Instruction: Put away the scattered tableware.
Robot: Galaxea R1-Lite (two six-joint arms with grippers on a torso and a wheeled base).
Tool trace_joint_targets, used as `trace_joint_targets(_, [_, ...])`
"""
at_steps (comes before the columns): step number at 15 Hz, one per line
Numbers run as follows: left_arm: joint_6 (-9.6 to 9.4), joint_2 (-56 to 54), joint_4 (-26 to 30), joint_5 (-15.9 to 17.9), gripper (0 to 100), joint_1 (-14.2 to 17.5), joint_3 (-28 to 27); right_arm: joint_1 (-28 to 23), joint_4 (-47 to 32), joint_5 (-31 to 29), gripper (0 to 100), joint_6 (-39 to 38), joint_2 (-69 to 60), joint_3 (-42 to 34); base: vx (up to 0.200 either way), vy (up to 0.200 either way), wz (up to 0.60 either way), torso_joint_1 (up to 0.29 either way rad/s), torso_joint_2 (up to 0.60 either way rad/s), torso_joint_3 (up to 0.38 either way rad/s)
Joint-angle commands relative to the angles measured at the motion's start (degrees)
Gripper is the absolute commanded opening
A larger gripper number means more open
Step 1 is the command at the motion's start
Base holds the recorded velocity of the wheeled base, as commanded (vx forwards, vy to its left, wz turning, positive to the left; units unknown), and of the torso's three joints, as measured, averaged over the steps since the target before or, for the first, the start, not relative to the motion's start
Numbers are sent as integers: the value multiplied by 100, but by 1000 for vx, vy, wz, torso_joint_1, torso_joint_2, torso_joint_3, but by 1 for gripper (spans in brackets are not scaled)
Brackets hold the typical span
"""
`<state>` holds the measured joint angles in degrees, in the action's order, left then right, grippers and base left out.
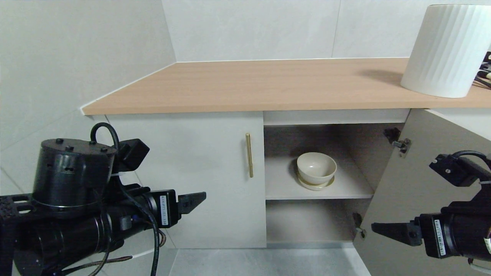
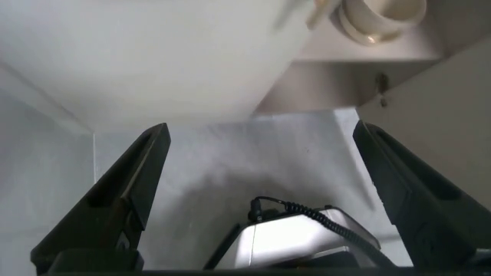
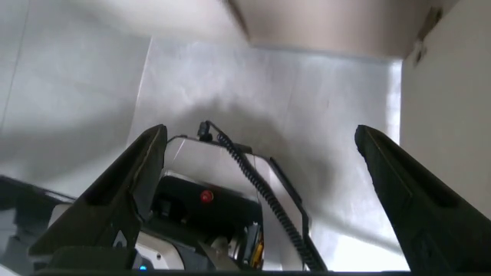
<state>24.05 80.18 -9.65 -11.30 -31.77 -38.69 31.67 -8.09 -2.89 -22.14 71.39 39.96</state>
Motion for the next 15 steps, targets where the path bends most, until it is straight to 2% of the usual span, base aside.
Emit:
trace_joint_targets(1, [3,33,-1,-4,100,4,2,6,1,-1,100,-1,15,-15,-200,0,0,-2,2,2])
trace_joint_targets(10, [-6,33,7,5,100,-22,28,15,-8,-27,100,-1,33,-23,-200,0,0,1,2,1])
trace_joint_targets(15, [-6,33,7,5,100,-22,28,15,-87,-27,100,-1,15,-23,0,0,0,0,0,0])
